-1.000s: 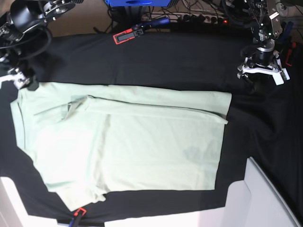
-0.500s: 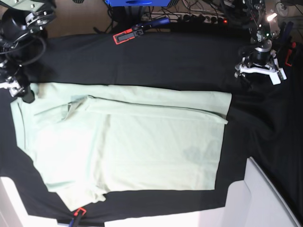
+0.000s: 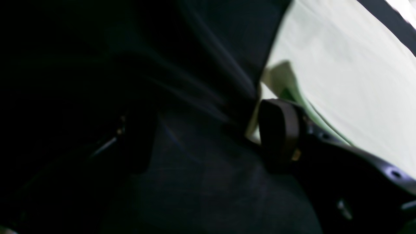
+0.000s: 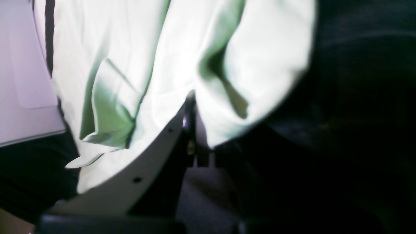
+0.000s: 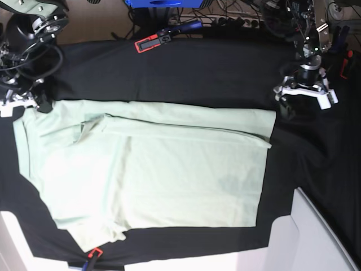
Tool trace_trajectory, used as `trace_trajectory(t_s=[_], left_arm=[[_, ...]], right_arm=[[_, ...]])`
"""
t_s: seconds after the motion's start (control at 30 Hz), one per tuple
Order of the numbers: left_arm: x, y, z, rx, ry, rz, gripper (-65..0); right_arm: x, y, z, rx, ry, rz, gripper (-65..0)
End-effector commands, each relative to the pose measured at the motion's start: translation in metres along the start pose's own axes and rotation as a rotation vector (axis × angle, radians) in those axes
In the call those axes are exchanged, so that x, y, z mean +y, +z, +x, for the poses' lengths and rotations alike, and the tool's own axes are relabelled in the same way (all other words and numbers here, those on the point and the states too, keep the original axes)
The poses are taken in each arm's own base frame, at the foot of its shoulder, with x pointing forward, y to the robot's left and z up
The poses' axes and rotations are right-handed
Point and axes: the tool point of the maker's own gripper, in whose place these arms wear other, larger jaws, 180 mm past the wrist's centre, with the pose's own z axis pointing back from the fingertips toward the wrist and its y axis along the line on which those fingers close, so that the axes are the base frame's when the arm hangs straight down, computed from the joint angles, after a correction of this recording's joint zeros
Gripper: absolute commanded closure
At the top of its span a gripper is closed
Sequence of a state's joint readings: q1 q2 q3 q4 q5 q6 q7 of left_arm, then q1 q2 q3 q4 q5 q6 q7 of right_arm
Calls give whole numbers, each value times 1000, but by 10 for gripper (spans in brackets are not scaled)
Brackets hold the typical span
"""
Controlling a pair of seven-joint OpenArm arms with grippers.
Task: Fold the T-shirt properly
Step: 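Grasp the shirt edge with both grippers at its two corners, then pull the held edge toward the robot, sliding the shirt along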
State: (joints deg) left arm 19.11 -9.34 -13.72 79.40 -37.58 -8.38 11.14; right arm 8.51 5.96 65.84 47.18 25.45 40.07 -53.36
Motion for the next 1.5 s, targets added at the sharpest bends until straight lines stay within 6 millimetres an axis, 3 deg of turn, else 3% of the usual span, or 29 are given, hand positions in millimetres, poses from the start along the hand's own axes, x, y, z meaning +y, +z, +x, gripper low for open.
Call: trace_trajectory(t_s=[0.0, 0.07, 0.47, 0.7, 0.8, 0.9, 1.0, 1.23, 1.47], left_arm=[[-3, -2, 15, -45, -8, -16, -494], [-12, -9, 18, -51, -2, -34, -495], [-57, -41, -23, 53, 26, -114, -489], [-66, -48, -41, 92, 66, -110, -480], [-65, -47, -45, 99, 68, -106, -353], [-62, -46, -44, 96, 71, -100, -144], [-60, -46, -45, 98, 73, -96, 0], [-54, -38, -51, 109, 64, -88, 0], [-47, -13, -54, 108, 35, -91, 0]], right_arm=[[-1, 0, -1, 24, 15, -11, 0], [0, -1, -2, 30, 17, -10, 0], [-1, 0, -1, 30, 19, -12, 0], [-1, 0, -1, 30, 19, -12, 0], [-1, 0, -1, 30, 19, -12, 0], [-1, 0, -1, 30, 19, -12, 0], [-1, 0, -1, 30, 19, -12, 0], [-3, 2, -3, 33, 19, -17, 0], [-26, 19, -18, 99, 23, -72, 0]])
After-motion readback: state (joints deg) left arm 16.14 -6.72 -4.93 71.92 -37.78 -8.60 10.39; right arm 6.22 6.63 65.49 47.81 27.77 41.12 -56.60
